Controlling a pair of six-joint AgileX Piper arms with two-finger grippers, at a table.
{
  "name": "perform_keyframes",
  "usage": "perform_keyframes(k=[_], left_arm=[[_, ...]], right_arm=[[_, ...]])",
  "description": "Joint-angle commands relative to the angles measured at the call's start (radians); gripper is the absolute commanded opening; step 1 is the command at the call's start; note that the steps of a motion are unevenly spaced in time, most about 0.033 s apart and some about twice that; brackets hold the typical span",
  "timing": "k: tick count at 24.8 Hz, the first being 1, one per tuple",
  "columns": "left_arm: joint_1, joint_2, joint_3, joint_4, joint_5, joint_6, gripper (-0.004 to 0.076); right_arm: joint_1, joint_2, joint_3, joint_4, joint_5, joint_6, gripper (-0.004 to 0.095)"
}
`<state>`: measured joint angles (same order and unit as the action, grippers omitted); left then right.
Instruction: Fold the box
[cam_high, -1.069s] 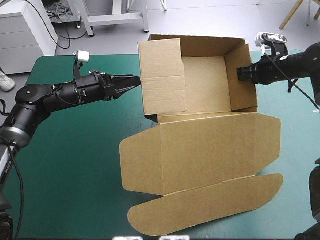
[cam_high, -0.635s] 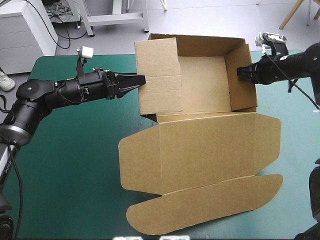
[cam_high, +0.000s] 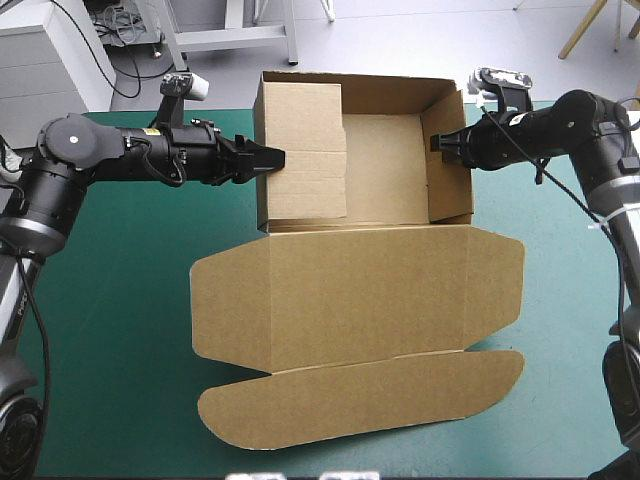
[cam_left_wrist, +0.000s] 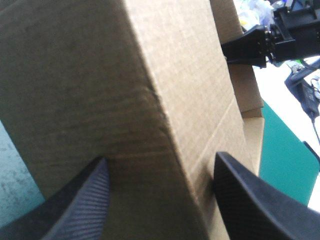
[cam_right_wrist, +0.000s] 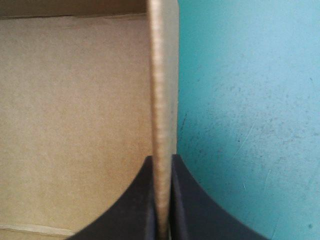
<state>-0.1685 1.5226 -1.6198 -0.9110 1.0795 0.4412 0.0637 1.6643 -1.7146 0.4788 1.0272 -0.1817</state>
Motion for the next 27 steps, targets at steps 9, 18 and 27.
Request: perform_keyframes(k=[9, 18, 27], left_arm=[[-0.033, 0.057, -0.182, 0.334, 0.032, -0.249, 0.0438], [-0.149, 0.123, -0.247, 0.645, 0.092, -0.364, 0.0438], [-0.155, 0.174, -0.257, 0.809, 0.122, -0.441, 0.0438]], right_arm=[[0.081, -0.001, -0.031, 0.011, -0.117, 0.147, 0.0001], [0.151, 0.015, -0.031, -0.119, -0.121, 0.216, 0.0001], [0.205, 0.068, -0.033, -0.189, -0.132, 0.282, 0.0001]])
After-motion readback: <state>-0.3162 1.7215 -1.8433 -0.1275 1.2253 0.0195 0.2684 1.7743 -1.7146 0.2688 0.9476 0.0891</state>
